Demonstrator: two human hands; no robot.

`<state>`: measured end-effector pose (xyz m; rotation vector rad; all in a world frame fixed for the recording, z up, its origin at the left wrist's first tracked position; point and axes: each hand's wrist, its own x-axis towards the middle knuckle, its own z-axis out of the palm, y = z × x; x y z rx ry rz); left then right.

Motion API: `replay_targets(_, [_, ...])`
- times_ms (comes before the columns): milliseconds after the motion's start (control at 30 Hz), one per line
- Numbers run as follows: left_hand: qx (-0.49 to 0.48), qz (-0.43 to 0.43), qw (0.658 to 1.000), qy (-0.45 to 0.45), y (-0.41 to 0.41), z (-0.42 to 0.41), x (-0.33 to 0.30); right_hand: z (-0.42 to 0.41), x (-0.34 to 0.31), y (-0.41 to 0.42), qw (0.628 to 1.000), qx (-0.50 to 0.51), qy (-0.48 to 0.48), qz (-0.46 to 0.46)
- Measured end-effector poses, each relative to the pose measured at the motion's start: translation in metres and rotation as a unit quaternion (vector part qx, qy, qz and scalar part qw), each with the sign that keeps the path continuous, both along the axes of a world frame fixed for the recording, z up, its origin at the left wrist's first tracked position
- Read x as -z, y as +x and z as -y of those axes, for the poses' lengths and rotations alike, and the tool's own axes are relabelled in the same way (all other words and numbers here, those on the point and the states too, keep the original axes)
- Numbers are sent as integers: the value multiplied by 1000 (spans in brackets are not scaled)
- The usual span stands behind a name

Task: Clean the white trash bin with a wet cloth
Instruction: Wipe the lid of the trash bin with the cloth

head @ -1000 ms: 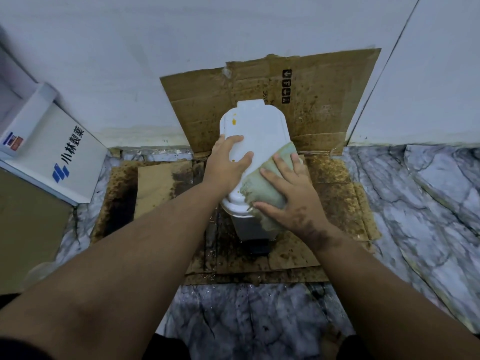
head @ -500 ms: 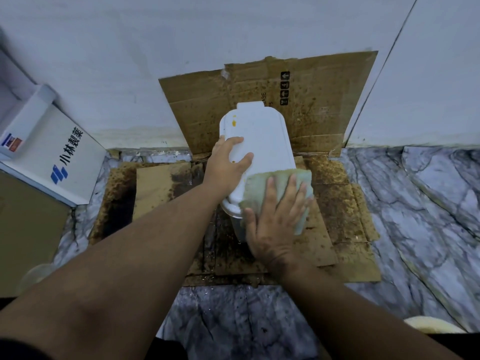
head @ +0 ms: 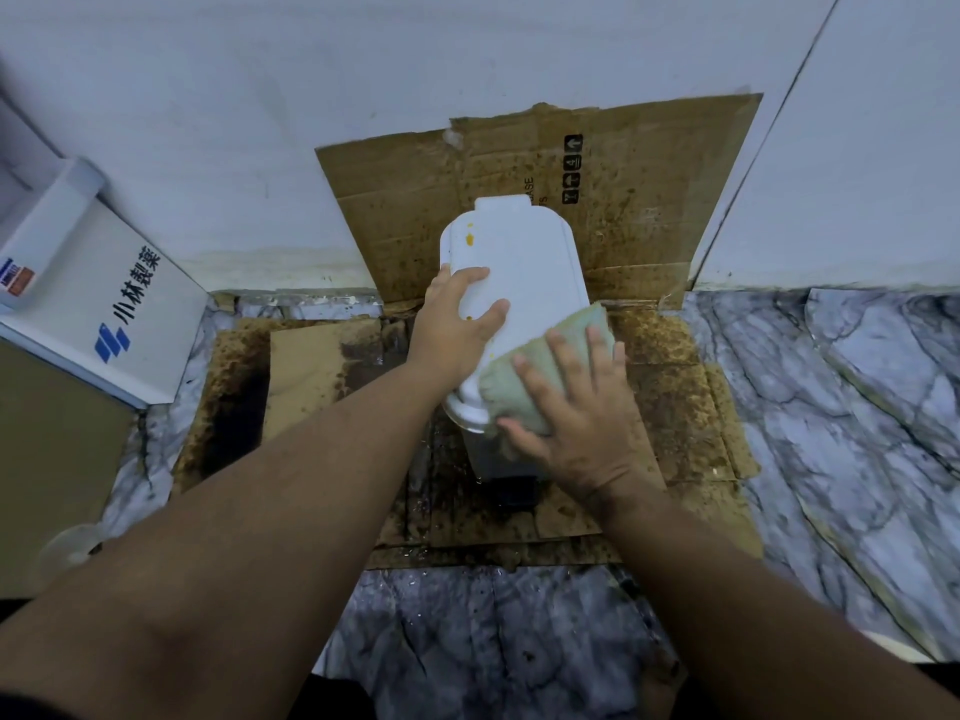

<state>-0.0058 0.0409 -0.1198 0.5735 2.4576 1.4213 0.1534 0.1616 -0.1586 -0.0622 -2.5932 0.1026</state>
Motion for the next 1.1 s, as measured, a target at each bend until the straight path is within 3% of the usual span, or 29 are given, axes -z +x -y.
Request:
replay_targets(67, [2,-5,1000,2,-2,1,2,25,1,-6,998,32,48,-33])
replay_targets(167, [-1,-4,1000,-4,-1,-1,1,-9,4,-2,993,-60,97,-43])
replay_targets(267, [-2,-4,1000,-10,0,-2,0,-62,12,6,992,-127,-13,-3])
replay_targets(367, [0,-3,1000,-9,-1,-1,-1,-63,10,9,993,-94,-70,24])
replay_targets(500, [-5,-3,1000,-1,0,0,0,13,7,7,1000,9,12,-21])
replay_targets(600, [-6,-5,1000,-11,0,-1,-1,12,6,8,997,-35,55,-36])
replay_targets(667, [-3,-1,1000,-17,1,-2,-2,-20,4,10,995,-93,0,-31])
replay_targets(700, [-2,2,1000,-15,2,-2,-3,-34,2,11,991,-110,-74,-20])
replay_targets(767, [-4,7,1000,-10,2,-2,-3,-45,-2,10,963,-110,-244,2])
replay_targets(833, [-6,8,1000,-8,1,-1,-4,-39,-5,7,951,-90,-296,22])
replay_targets(1033, [-5,2,1000,8,0,1,-3,-9,-34,-15,992,-42,-55,102])
replay_targets(1100, [-5,2,1000,4,1,0,-4,-9,-39,-18,990,-42,-33,133])
